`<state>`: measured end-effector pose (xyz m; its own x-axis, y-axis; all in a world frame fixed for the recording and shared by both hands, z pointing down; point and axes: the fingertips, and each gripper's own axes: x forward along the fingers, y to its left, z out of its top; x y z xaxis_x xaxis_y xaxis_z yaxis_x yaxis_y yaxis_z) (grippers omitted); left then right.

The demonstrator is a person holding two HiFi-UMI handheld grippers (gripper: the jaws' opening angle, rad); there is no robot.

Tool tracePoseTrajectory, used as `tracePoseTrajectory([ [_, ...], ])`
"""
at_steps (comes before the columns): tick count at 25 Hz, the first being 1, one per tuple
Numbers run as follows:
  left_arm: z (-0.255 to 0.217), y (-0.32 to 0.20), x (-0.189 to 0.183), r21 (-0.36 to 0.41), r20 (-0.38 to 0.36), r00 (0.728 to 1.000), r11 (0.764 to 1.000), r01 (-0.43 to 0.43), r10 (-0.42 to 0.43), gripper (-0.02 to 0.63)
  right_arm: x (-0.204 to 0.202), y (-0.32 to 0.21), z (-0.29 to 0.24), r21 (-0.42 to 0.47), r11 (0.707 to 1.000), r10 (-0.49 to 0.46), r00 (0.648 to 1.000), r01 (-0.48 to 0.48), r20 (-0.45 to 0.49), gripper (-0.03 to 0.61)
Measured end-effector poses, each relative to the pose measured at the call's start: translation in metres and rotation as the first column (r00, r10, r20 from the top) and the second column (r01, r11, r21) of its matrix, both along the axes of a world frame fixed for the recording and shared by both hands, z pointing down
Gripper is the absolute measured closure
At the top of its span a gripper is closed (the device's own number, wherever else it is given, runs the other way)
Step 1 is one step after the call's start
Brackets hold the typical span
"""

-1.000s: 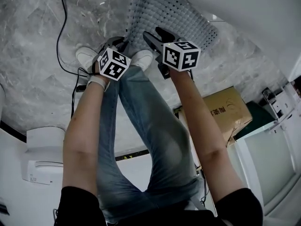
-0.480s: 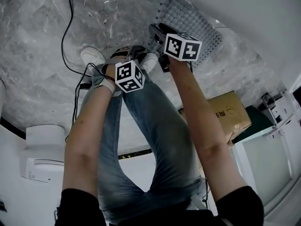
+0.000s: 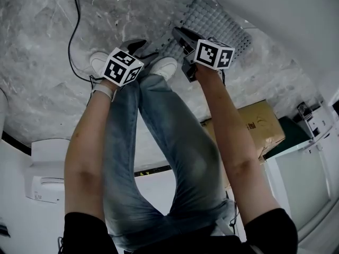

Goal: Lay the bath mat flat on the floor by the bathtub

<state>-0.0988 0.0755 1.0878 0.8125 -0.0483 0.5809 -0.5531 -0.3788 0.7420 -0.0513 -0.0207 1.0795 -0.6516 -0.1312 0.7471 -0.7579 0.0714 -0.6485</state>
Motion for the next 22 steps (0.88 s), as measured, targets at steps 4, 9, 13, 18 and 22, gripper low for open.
tracePoseTrajectory([
  [4, -0.017, -0.022, 0.006, -0.078, -0.146, 0.984, 0.993, 0.093, -0.103, 0.337, -0.002, 0.005, -0.003, 0.038, 0.998, -0.046, 0.999, 0.046, 0.016, 0.505],
  [9, -0.021, -0.023, 0.021, -0.161, -0.195, 0.977, 0.986, 0.052, -0.083, 0.337, -0.009, 0.008, -0.015, 0.025, 0.999, 0.037, 0.989, -0.041, 0.140, 0.500],
  [13, -0.018, -0.014, 0.029, -0.219, -0.205, 0.976, 0.975, 0.032, -0.078, 0.476, -0.010, 0.007, -0.014, 0.019, 0.998, 0.058, 0.985, -0.062, 0.164, 0.491],
  [18, -0.008, -0.017, 0.019, -0.174, -0.118, 0.987, 0.981, 0.088, -0.109, 0.500, -0.009, 0.005, -0.006, 0.020, 0.997, 0.066, 0.990, -0.069, 0.121, 0.431],
  [22, 0.010, -0.035, -0.016, -0.054, 0.050, 0.988, 0.987, 0.148, -0.146, 0.508, -0.012, 0.001, -0.004, 0.045, 0.997, 0.059, 0.996, -0.062, 0.061, 0.426],
])
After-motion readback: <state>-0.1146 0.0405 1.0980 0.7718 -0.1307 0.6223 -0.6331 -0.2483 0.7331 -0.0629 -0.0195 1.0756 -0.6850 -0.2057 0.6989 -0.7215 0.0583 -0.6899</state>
